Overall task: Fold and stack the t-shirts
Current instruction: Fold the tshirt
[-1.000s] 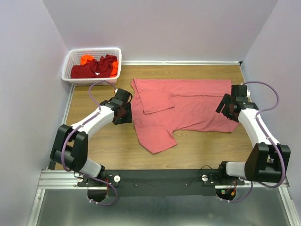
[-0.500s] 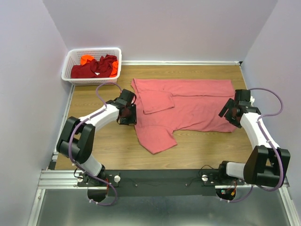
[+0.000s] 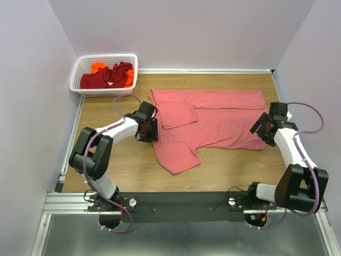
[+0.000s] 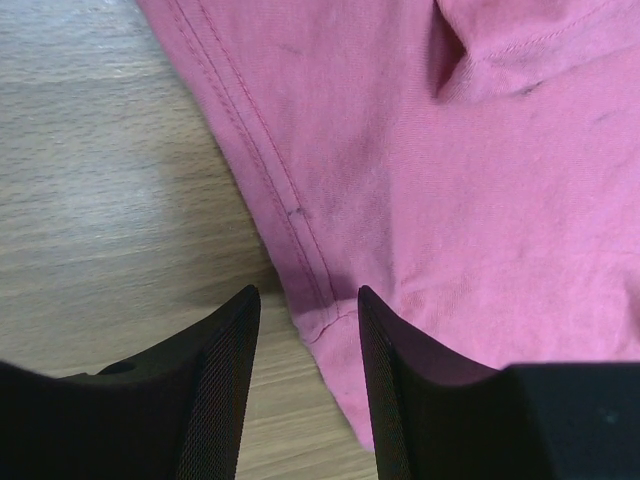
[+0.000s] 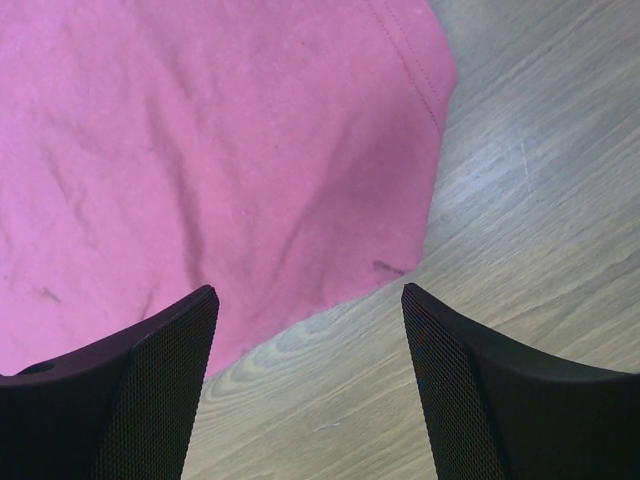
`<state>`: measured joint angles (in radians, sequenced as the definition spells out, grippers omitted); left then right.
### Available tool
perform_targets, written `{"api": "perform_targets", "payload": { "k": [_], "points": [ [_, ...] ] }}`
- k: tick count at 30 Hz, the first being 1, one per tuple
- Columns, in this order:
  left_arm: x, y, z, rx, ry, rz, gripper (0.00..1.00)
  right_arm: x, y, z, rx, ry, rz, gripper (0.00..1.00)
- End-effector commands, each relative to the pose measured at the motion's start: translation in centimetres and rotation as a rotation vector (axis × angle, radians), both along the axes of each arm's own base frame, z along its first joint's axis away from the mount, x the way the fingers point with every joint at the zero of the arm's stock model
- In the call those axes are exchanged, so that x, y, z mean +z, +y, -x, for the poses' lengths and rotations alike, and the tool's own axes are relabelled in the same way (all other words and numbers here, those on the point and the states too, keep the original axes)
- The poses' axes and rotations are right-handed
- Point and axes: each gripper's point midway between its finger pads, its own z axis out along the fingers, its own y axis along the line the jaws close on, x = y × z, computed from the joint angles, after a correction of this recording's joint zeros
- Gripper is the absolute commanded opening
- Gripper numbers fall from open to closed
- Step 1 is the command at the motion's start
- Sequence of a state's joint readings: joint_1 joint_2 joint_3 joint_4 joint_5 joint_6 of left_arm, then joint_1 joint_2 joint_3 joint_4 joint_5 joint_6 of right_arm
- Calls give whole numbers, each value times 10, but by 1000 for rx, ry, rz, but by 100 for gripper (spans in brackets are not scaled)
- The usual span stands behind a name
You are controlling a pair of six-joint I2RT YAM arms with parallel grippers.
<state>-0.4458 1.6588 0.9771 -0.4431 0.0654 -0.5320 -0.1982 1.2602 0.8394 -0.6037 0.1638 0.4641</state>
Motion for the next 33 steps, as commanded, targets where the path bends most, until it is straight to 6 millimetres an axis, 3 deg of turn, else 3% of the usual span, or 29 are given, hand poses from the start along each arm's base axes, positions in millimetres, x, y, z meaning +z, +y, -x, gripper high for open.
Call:
{"api": "perform_targets", "payload": {
  "k": [1,5,9,11,13,19,27,33],
  "points": [
    [-9,-5,7,-22,28,5,51,-11,-3,11,-47,35,-32,82],
    [-16,-2,11,-29,47,-30,45,-13,-10,14,-72,41,-38,82],
    [-21,3,13,-28,58,-63,29,-19,-16,21,-114,55,-47,82],
    [-20,6,12,-25,58,-84,10,-24,-20,25,-134,74,-48,82],
    [-17,9,13,-24,57,-97,0,-28,-28,31,-165,93,-30,81],
    [-4,18,3,-13,12,-145,0,-46,-33,43,-224,138,-66,69],
    [3,15,1,-34,-2,-126,0,-56,-30,23,-252,28,-165,48],
    [6,12,-2,-41,-9,-115,0,-70,-13,20,-256,0,-258,49]
  ]
}}
